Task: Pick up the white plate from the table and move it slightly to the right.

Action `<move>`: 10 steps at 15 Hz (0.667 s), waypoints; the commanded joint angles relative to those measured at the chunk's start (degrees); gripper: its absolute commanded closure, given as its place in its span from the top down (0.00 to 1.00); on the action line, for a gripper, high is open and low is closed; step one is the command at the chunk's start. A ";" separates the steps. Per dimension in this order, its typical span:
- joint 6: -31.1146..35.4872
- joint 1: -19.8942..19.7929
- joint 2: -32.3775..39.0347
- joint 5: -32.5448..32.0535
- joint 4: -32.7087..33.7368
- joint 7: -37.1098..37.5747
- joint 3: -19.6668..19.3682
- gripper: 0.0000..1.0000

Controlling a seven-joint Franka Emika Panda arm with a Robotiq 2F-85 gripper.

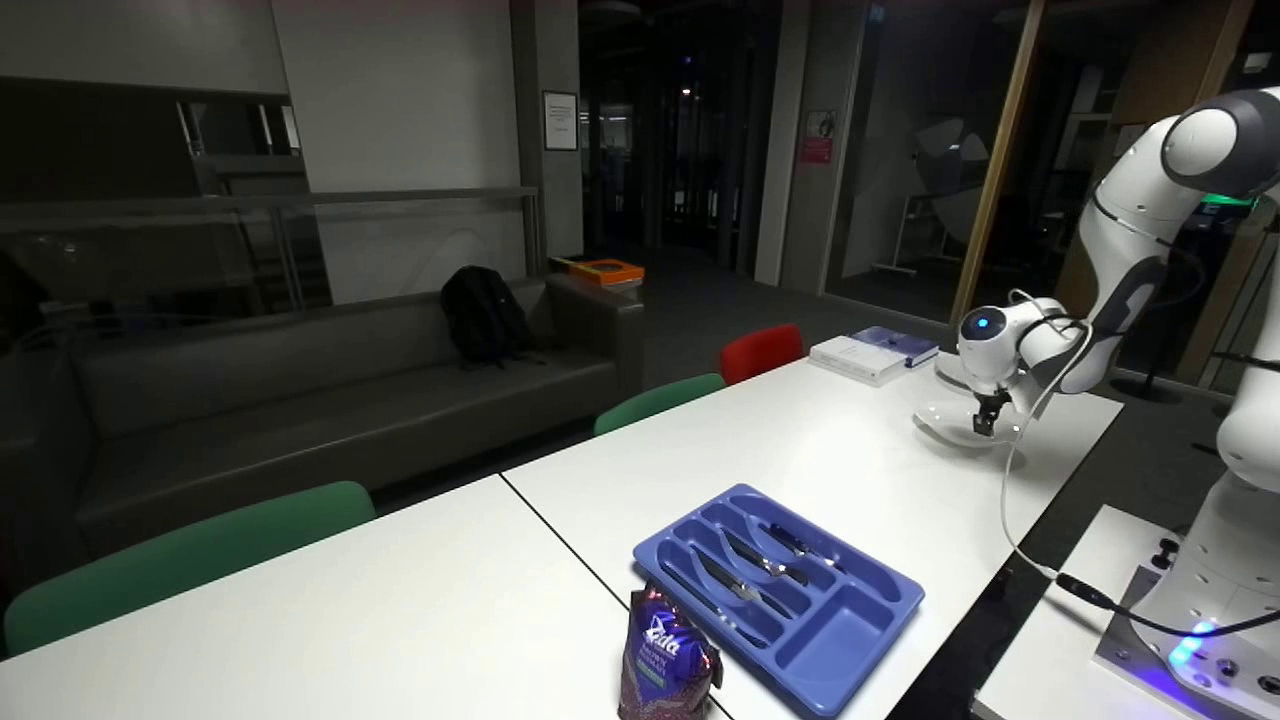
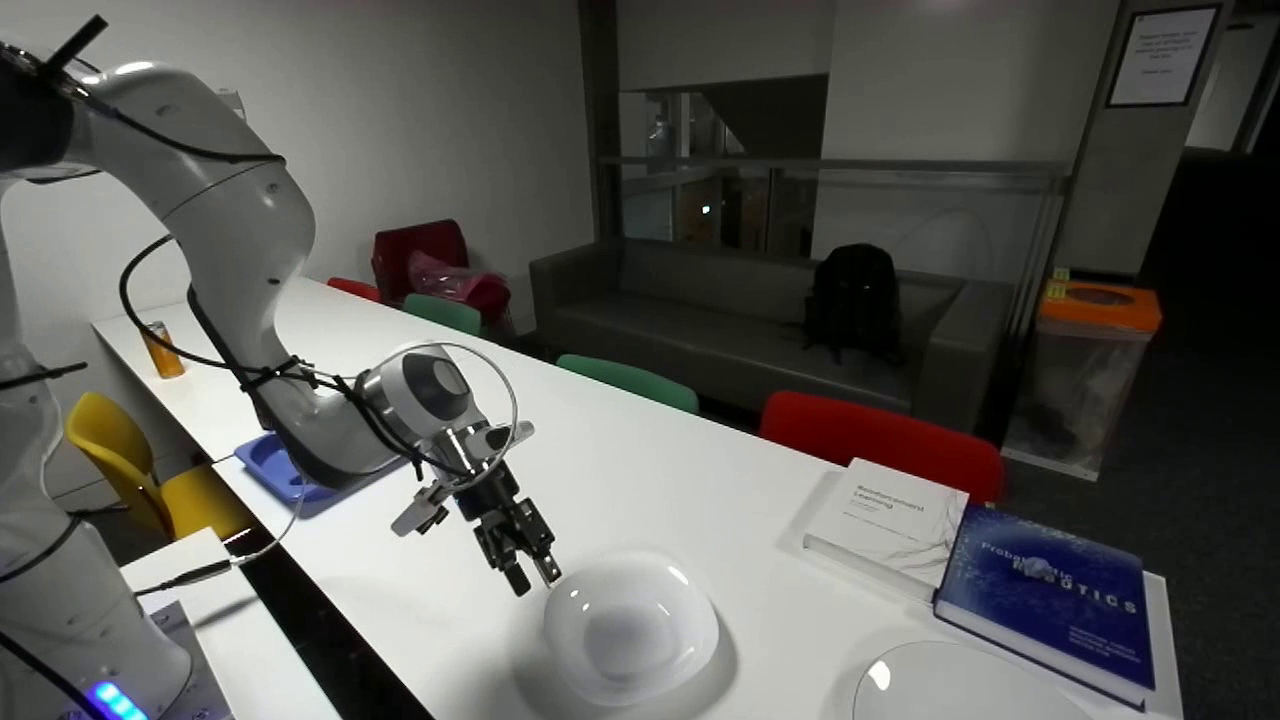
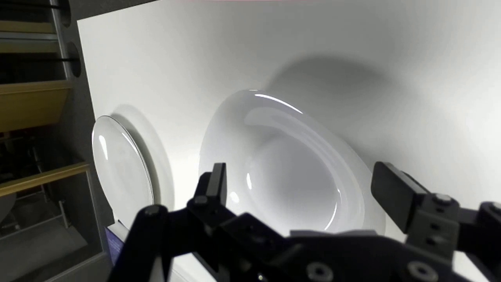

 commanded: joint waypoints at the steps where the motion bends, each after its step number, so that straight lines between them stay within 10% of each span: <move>1: 5.68 -1.91 -6.21 -7.43 -4.76 1.45 -1.77 1.00; 10: 18.42 -3.86 -9.76 -21.61 -8.05 2.87 -6.68 1.00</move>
